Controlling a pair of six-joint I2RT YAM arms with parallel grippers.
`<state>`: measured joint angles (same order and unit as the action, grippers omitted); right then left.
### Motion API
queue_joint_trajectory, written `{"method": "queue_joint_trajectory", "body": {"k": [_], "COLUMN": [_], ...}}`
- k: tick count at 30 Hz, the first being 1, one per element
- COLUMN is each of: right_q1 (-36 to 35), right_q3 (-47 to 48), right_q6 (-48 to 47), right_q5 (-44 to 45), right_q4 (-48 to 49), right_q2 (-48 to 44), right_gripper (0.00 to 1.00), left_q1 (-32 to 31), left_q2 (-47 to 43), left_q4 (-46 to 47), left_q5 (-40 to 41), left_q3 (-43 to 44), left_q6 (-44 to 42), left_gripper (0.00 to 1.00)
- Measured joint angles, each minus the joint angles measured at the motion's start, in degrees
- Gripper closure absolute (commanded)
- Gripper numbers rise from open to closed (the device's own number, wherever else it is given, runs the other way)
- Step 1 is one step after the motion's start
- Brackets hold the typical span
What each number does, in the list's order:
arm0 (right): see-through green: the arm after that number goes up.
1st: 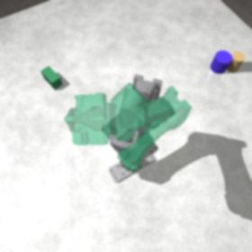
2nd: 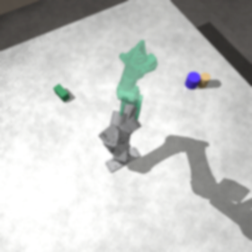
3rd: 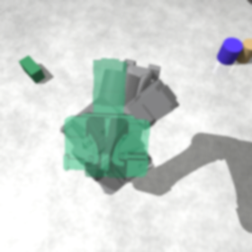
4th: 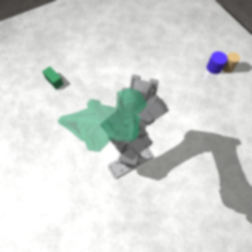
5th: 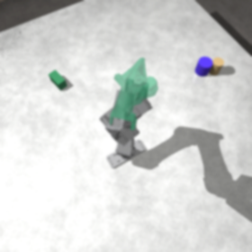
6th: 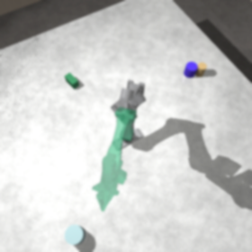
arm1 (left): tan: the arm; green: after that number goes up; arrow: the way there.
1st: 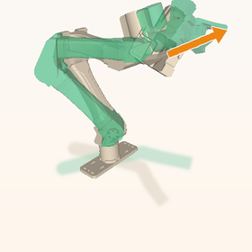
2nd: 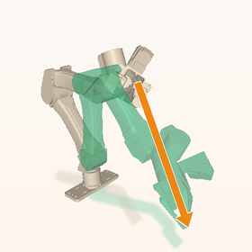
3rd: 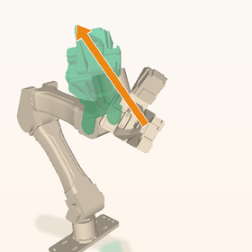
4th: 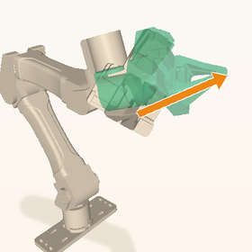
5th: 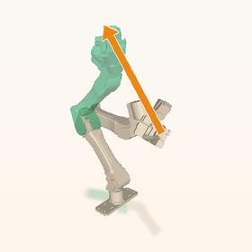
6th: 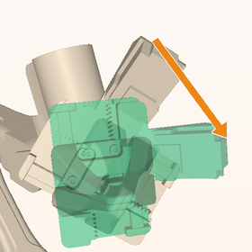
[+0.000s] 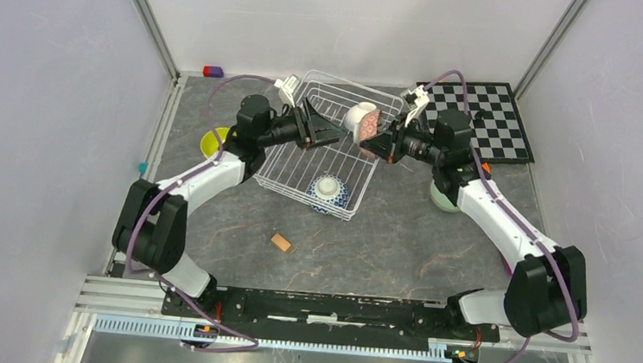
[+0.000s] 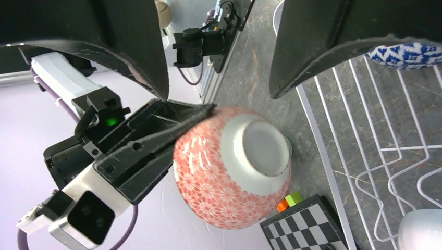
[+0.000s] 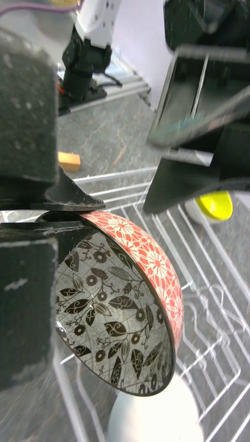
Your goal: Unload the bowls from the dish rack
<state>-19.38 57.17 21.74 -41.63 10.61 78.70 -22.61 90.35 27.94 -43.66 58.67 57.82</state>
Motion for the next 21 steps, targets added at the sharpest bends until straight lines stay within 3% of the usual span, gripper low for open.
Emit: {"method": "queue_joint_trajectory", "body": {"k": [7,13,21], "right_q1": [-0.04,0.00,0.00], "right_q3": [-0.37,-6.97,-23.28], "right_q6": [-9.31,-14.08,-14.23], "right_q5": [13.94,22.93,25.77], "right_q4": [-13.68,-20.68,-29.81], "right_q2": [-8.31,-19.54,-28.39], "right_gripper": [1.00,1.00,1.00], "left_q1": [-0.02,-0.68,-5.97], "left_q2": [-8.41,-14.97,-18.01], "left_q4": [-9.44,-28.02,-40.39], "left_q5": [4.74,20.46,37.99], "left_q3": [-1.07,-1.09,-1.16], "left_q6": [-6.01,-16.11,-25.31], "left_gripper": [0.00,0.00,0.00]}}
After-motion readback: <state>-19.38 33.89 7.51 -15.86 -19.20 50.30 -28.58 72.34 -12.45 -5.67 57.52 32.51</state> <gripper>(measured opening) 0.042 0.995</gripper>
